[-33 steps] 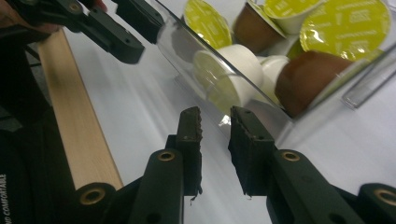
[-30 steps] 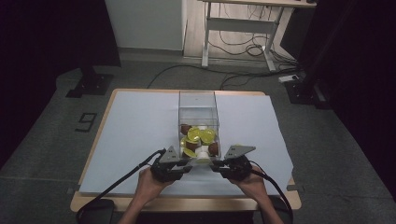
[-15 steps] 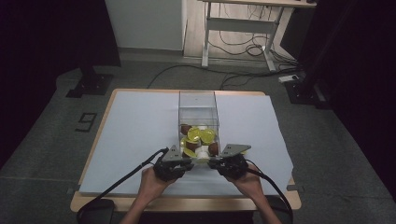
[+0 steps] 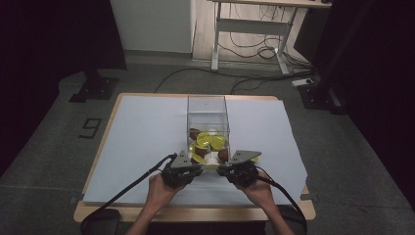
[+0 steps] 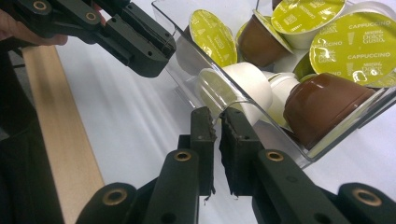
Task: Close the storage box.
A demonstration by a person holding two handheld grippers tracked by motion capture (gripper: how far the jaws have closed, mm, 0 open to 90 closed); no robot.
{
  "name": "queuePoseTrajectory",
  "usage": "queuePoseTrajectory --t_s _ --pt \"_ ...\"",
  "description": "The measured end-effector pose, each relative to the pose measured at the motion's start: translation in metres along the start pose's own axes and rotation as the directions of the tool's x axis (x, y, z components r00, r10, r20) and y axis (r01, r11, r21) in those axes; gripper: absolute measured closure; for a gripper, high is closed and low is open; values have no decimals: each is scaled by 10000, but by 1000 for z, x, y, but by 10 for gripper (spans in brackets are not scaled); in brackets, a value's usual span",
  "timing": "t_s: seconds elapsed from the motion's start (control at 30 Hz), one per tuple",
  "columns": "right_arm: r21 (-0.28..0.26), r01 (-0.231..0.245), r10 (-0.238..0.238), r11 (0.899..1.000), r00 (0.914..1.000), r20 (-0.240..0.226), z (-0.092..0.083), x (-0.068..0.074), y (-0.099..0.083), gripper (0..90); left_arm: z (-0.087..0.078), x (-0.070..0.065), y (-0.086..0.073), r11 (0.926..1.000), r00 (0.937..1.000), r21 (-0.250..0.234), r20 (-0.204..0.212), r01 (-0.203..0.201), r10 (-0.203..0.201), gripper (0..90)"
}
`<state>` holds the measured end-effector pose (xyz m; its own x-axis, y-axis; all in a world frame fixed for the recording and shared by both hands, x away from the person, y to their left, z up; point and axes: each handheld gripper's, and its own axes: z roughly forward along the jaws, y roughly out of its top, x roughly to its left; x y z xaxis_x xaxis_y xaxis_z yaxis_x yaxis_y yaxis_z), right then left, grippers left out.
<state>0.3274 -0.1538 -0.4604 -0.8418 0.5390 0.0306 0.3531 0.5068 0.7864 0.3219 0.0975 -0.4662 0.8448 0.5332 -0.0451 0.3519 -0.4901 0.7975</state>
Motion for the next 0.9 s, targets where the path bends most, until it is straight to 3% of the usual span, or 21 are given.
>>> queuePoseTrajectory --t_s 0.5,0.9 --pt "-41 170 -167 9998 9981 585 8 -7 9 831 5 15 4 9990 9992 -253 -176 358 -362 825" --pt "-81 253 -247 9996 9969 741 12 -13 15 829 7 23 8 9984 9983 -313 -307 480 -489 825"
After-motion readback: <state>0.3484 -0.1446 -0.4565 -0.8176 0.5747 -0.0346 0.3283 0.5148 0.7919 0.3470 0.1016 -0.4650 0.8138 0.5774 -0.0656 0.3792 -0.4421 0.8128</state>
